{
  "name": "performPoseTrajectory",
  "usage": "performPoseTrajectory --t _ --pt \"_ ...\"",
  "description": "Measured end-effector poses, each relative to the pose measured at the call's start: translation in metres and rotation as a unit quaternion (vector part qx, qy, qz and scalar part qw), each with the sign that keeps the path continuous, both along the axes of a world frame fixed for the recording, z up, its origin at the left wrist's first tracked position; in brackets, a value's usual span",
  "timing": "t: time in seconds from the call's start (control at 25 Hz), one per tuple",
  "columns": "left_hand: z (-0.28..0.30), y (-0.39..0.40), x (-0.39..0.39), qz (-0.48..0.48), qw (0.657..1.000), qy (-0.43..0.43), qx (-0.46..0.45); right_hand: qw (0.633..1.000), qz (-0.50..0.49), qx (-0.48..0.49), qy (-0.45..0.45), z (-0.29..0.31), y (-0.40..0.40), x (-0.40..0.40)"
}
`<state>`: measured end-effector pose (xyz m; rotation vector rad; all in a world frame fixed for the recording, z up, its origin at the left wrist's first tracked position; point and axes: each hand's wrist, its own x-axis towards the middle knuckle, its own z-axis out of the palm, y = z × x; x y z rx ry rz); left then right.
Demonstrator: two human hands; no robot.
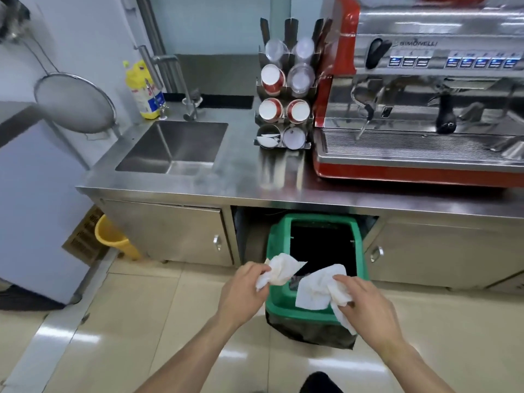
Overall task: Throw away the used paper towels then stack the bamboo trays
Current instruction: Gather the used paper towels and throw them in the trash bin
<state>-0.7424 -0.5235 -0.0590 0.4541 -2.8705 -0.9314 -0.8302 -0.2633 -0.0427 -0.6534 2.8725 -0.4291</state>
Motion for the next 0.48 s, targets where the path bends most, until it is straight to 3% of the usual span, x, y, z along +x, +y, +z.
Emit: performPoseTrajectory --t 0.24,0.48 --pt "-0.028 0.023 -0.055 -0.041 0.998 -0.041 0.01 0.999 -0.034 0.025 -0.02 -0.029 0.018 -0.037" --pt "-0.056 0.052 -0.118 -0.016 0.995 -0.097 0.032 0.998 -0.024 0.051 -0.037 -0.055 0.032 -0.103"
